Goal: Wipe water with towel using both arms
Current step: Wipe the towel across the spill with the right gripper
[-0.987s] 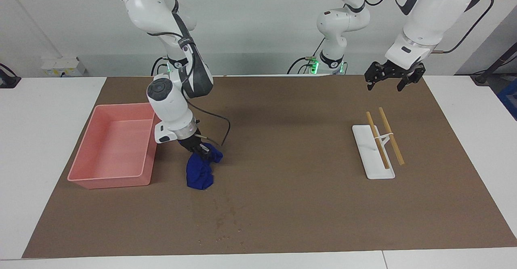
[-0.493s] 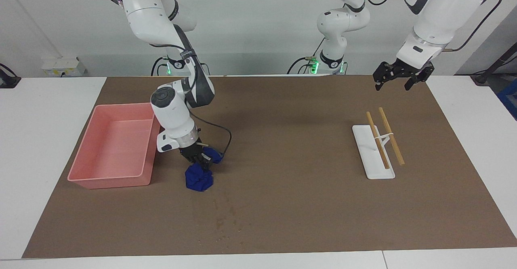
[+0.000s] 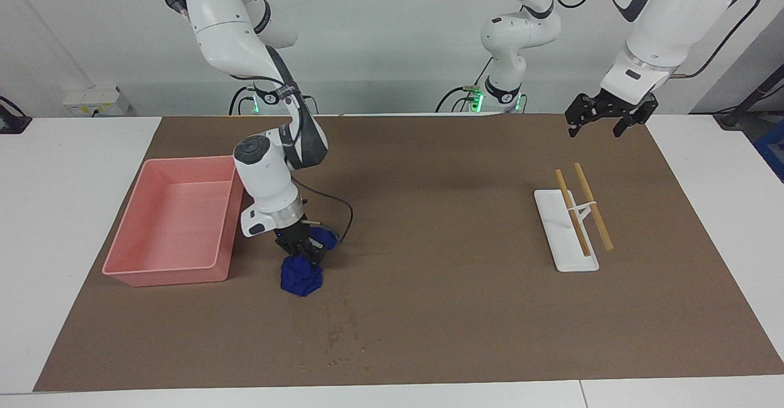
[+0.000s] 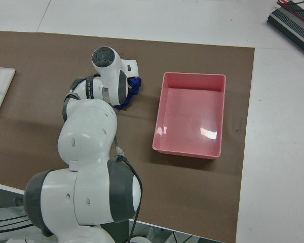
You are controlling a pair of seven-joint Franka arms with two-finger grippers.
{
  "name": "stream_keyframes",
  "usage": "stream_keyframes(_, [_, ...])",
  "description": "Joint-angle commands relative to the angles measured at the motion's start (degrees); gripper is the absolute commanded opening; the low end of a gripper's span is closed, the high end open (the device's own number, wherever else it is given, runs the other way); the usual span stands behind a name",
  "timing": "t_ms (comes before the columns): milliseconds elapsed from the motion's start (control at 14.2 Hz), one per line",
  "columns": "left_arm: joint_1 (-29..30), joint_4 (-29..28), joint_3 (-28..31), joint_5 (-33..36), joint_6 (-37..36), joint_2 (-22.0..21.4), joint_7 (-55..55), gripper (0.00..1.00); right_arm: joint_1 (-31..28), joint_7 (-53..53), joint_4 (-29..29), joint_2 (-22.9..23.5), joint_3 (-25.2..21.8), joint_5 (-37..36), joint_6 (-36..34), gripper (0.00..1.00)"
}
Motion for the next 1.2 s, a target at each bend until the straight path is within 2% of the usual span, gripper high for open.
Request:
stream_keyframes(0, [0.29,-1.24,-0.16,0.64,0.53,-1.25,0.34,1.0,-0.35,-0.44,-0.09,2.35,0.23,-1.67,-0.39,0.0])
stream_keyframes(423, [-1.55,-1.06,0.36,0.55,0.54,-1.25,0.34,1.0,0.09,7.2,-0.36,-1.33,0.4,-1.67,-17.16,0.0])
stream_keyframes(564, [-8.02,-1.24,7.01,0.55,0.53,-1.34,0.34,1.0,0.26,7.47,-1.14,-2.83,0.49,-1.67,-20.69,0.0])
stream_keyframes(775, [-8.59,-1.67,8.36,0.64,0.71,-1.6,0.86,1.0,0.53,6.68,-6.66,-6.51,0.93,-1.58,-24.04,0.0])
stream_keyframes(1128, [-8.5,-1.85,8.36,0.64,0.53,-1.6,0.34,1.0,0.53,6.41,-16.95,-16.26,2.6,-0.7,-30.1,0.0])
